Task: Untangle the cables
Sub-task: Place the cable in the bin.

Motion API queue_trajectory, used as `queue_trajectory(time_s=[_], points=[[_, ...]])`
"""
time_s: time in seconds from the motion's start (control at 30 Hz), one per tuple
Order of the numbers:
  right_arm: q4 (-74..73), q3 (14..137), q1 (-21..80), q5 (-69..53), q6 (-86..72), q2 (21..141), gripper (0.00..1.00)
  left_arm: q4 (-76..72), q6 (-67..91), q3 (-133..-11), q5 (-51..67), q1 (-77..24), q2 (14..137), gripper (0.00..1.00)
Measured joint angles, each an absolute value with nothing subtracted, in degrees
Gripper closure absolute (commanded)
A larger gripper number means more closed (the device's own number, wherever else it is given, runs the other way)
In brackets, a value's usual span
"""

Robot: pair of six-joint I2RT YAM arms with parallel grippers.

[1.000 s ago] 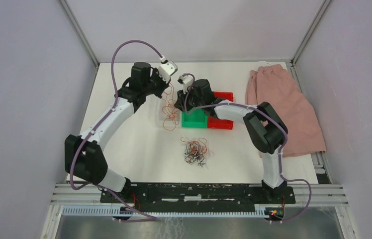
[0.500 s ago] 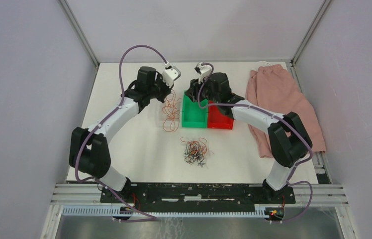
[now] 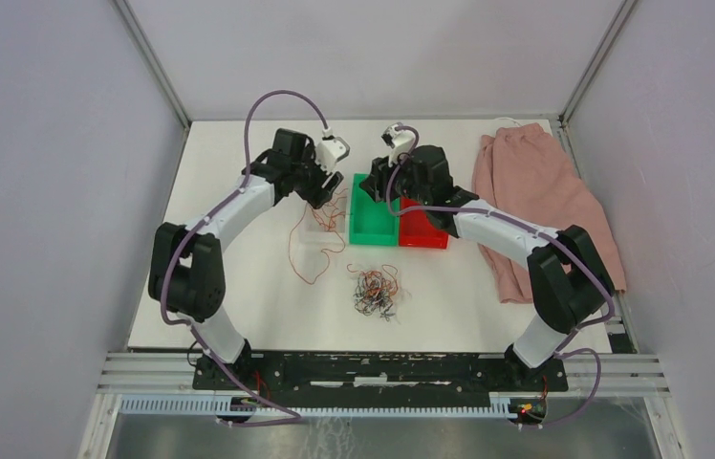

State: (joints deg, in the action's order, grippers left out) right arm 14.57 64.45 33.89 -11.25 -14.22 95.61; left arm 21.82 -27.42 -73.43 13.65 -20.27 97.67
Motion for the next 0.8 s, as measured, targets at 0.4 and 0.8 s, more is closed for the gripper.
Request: queue_trajectory(time_s=[0.4,0.8], points=[[12.6,61.6,42.2,-20.1,-6.0,95.6,0.43,29.3,-29.5,-83.4,18.6,-14.2,97.2,0.15],[-10.9,67.8,60.4,-17.3,37.2,100.4,0.37,38.2,-32.6,-83.7,26.8,-2.5,92.2,0.17]])
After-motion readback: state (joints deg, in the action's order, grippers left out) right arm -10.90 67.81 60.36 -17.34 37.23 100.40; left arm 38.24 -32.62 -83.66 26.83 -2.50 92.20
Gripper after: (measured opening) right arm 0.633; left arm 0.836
